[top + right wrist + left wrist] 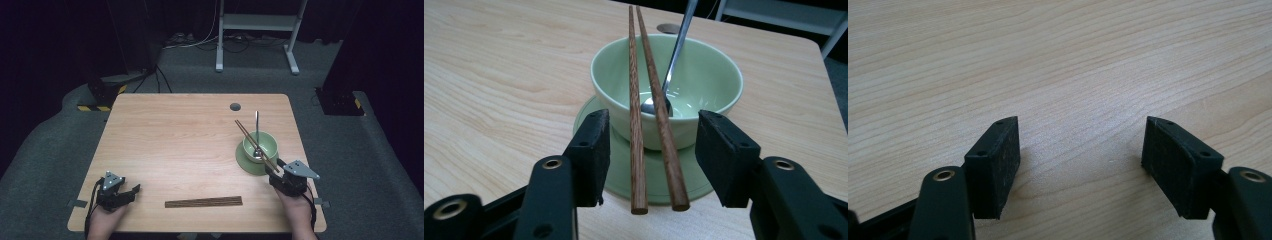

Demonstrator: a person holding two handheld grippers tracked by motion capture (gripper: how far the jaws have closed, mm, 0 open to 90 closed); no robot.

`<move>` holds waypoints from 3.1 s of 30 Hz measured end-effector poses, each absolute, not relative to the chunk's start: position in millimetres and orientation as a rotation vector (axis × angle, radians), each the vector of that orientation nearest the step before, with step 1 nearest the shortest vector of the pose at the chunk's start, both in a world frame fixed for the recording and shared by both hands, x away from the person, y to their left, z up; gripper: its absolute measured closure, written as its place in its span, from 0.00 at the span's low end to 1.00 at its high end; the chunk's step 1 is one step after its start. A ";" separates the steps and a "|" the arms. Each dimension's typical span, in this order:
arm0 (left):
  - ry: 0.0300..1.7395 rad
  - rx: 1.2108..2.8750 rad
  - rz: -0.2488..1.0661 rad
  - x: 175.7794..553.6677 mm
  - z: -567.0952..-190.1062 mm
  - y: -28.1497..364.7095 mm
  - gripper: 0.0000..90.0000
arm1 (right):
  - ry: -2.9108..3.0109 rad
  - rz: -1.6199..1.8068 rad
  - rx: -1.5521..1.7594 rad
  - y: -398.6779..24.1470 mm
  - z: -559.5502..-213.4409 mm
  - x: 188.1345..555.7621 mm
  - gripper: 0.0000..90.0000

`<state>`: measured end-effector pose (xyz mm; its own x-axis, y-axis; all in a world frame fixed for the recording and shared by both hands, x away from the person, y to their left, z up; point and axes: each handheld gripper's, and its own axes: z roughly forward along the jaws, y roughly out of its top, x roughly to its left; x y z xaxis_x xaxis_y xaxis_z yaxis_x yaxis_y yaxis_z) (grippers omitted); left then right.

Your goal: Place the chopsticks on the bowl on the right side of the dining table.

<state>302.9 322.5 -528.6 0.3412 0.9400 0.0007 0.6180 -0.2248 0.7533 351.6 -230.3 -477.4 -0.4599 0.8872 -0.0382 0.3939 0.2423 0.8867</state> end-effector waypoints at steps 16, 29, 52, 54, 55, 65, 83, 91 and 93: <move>1.360 1.942 0.619 302.9 -528.6 322.5 0.35 | 2.011 1.134 1.137 -221.1 -482.4 352.2 0.61; 1.358 1.947 0.620 302.8 -528.5 322.6 0.35 | 2.012 1.093 1.146 -220.1 -485.7 354.9 0.74; 1.360 1.943 0.620 302.8 -528.6 322.5 0.35 | 2.023 1.092 1.134 -221.8 -484.5 353.0 0.84; 1.359 1.943 0.619 302.8 -528.6 322.5 0.35 | 2.027 1.094 1.131 -221.9 -484.5 352.2 0.84; 1.359 1.943 0.619 302.8 -528.6 322.5 0.35 | 2.028 1.093 1.131 -221.8 -484.4 351.6 0.84; 1.358 1.943 0.617 302.9 -528.6 322.6 0.36 | 2.044 1.111 1.109 -222.6 -482.4 345.1 0.85; 1.355 1.947 0.617 302.8 -528.5 322.7 0.36 | 2.063 1.120 1.111 -223.0 -484.3 344.6 0.84; 1.355 1.947 0.617 302.8 -528.5 322.7 0.36 | 2.064 1.115 1.109 -221.8 -485.1 344.7 0.81; 1.355 1.947 0.617 302.8 -528.5 322.7 0.36 | 2.062 1.116 1.110 -222.0 -484.9 344.5 0.80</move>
